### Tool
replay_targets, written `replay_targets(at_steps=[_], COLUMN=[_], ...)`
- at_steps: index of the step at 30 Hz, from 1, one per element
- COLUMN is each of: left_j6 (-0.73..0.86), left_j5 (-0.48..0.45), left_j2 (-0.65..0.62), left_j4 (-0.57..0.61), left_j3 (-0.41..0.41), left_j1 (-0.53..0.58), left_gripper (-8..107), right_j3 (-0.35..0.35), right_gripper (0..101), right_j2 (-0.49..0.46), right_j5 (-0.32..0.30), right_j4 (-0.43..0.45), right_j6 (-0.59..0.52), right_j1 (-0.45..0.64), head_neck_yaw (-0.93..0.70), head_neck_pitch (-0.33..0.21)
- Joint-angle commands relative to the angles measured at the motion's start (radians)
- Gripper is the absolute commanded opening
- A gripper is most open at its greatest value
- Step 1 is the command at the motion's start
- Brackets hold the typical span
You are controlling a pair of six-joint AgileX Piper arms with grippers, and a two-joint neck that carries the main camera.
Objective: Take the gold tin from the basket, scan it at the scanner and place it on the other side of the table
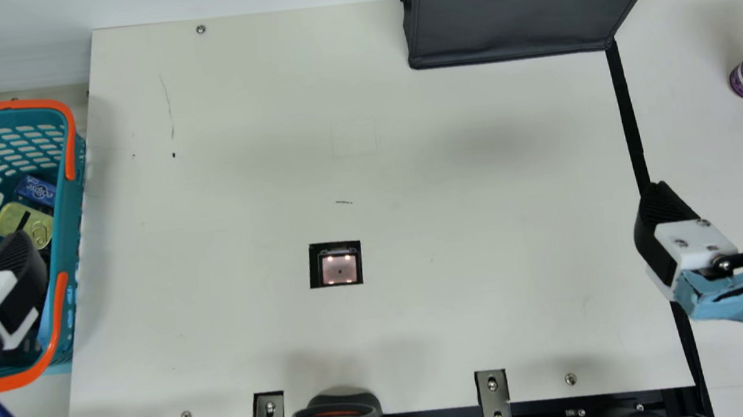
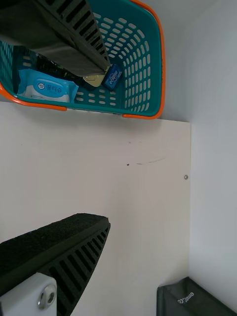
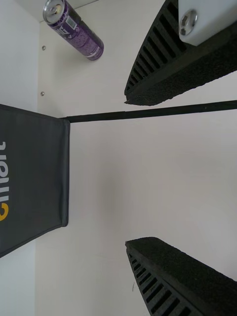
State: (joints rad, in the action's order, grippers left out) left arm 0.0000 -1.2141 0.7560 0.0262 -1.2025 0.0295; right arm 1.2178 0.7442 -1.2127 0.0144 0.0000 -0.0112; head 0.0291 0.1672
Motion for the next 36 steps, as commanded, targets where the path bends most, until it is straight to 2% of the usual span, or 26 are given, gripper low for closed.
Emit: replay_targets(at_steps=[1,15,30,36], left_j6=[0.000,0.000,-0.001,-0.046], left_j5=[0.000,0.000,0.001,0.022], left_j2=[0.000,0.000,0.001,0.019], left_j4=[0.000,0.000,-0.001,-0.024], left_j3=[0.000,0.000,0.000,0.005], left_j1=[0.000,0.000,0.001,-0.053], left_gripper=[90,90,90,90], right_j3=[0.000,0.000,0.000,0.000], right_gripper=[95,95,95,95], right_j2=[0.000,0.000,0.000,0.000], right_j5=[0.000,0.000,0.000,0.000], right_j4=[0.000,0.000,0.000,0.000], right_j6=[0.000,0.000,0.000,0.000], right_j1=[0.000,0.000,0.000,0.000], head_neck_yaw=[-0.025,-0.351,-0.351,-0.351], head_neck_pitch=[-0.029,-0.029,-0.029,-0.029])
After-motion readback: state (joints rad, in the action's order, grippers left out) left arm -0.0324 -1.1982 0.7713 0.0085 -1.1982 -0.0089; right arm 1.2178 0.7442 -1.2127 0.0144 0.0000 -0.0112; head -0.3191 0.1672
